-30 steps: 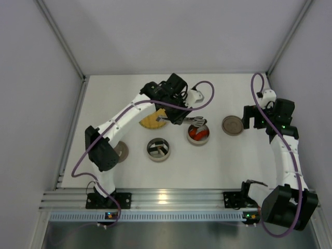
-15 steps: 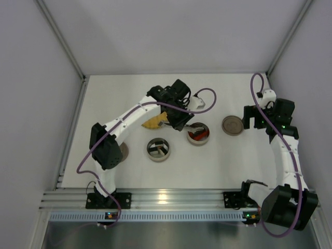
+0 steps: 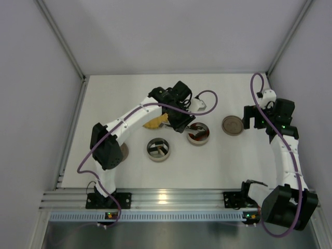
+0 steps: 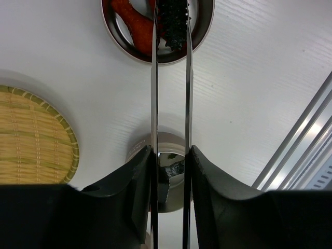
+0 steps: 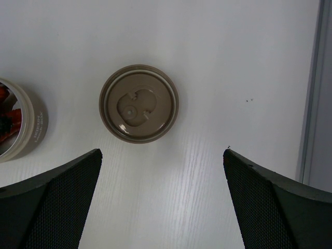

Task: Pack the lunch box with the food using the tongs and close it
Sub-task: Place the fake food in the packing box, then place the clamp at the center of the board.

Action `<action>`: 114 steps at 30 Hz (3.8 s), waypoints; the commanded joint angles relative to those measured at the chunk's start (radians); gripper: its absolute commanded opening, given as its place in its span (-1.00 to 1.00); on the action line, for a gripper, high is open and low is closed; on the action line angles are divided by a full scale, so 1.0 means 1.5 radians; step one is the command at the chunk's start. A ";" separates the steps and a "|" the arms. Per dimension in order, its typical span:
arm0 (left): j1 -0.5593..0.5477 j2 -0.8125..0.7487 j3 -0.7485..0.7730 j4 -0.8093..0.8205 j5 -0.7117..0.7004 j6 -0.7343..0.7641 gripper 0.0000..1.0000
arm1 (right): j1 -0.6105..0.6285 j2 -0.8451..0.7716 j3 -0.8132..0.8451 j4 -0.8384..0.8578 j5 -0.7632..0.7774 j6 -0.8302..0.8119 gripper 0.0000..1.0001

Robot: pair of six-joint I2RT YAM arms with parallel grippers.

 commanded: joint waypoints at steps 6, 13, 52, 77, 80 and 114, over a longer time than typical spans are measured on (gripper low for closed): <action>-0.002 0.011 0.001 0.055 -0.014 0.000 -0.05 | 0.001 -0.007 0.018 -0.013 -0.001 -0.011 0.99; -0.002 0.008 0.015 0.057 -0.027 0.002 0.08 | 0.002 -0.006 0.021 -0.014 0.000 -0.013 0.99; 0.614 -0.089 -0.086 0.181 -0.029 -0.018 0.01 | 0.006 0.012 0.038 -0.021 -0.021 -0.001 0.99; 0.722 0.101 -0.165 0.257 -0.034 0.036 0.13 | 0.008 0.029 0.030 -0.013 -0.019 -0.012 0.99; 0.722 0.106 -0.178 0.253 -0.031 0.041 0.14 | 0.007 0.031 0.029 -0.012 -0.023 -0.011 0.99; 0.723 -0.210 -0.163 -0.154 0.244 0.408 0.95 | 0.022 0.016 0.045 -0.056 -0.061 -0.036 0.99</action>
